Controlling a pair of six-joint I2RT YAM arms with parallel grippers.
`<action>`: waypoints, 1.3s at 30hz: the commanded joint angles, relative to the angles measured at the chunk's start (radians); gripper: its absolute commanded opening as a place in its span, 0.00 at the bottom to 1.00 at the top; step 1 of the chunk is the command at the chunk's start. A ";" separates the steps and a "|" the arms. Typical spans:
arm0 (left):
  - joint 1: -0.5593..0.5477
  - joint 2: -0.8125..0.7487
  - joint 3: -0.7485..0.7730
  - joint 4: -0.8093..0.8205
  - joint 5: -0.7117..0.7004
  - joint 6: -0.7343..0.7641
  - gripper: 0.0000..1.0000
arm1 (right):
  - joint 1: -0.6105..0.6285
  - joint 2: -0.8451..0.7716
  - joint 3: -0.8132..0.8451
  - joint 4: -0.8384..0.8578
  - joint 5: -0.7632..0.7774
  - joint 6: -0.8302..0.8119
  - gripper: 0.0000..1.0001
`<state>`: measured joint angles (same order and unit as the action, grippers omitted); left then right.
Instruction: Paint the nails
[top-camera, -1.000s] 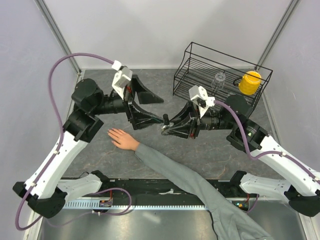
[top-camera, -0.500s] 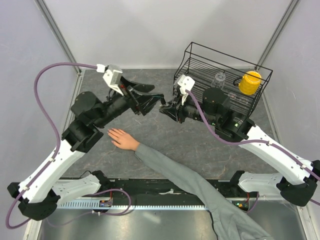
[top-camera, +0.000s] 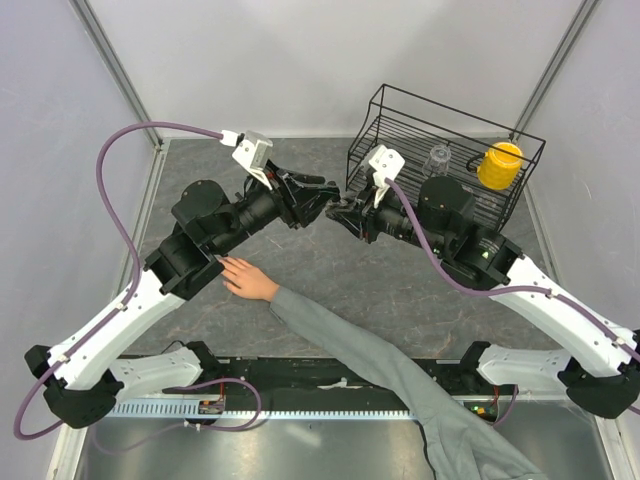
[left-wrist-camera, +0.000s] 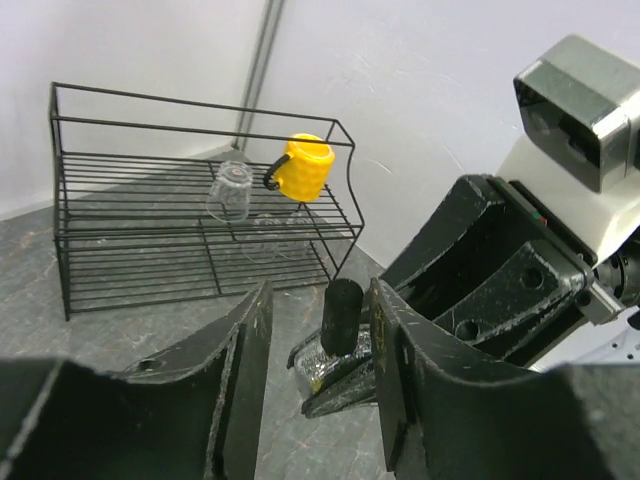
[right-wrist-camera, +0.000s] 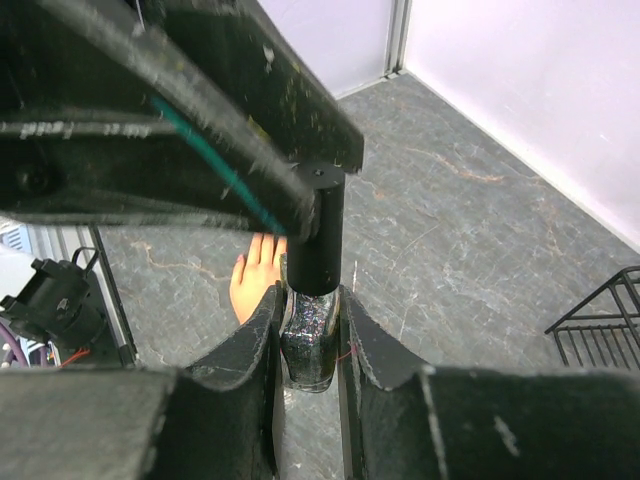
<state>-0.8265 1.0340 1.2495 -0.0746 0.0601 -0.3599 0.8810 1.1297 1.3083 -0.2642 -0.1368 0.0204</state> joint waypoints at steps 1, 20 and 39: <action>-0.005 0.005 -0.008 0.010 0.098 -0.033 0.53 | 0.003 -0.041 0.034 0.049 0.010 0.000 0.00; 0.231 0.239 -0.084 1.186 1.375 -0.875 0.02 | 0.003 -0.169 -0.231 0.855 -1.033 0.569 0.00; 0.213 -0.121 -0.030 0.113 0.433 -0.099 0.68 | -0.004 -0.091 0.003 0.010 -0.264 -0.066 0.00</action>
<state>-0.5571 0.9157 1.2346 0.0795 0.7712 -0.5354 0.8772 1.0111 1.2545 -0.2264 -0.5537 0.0307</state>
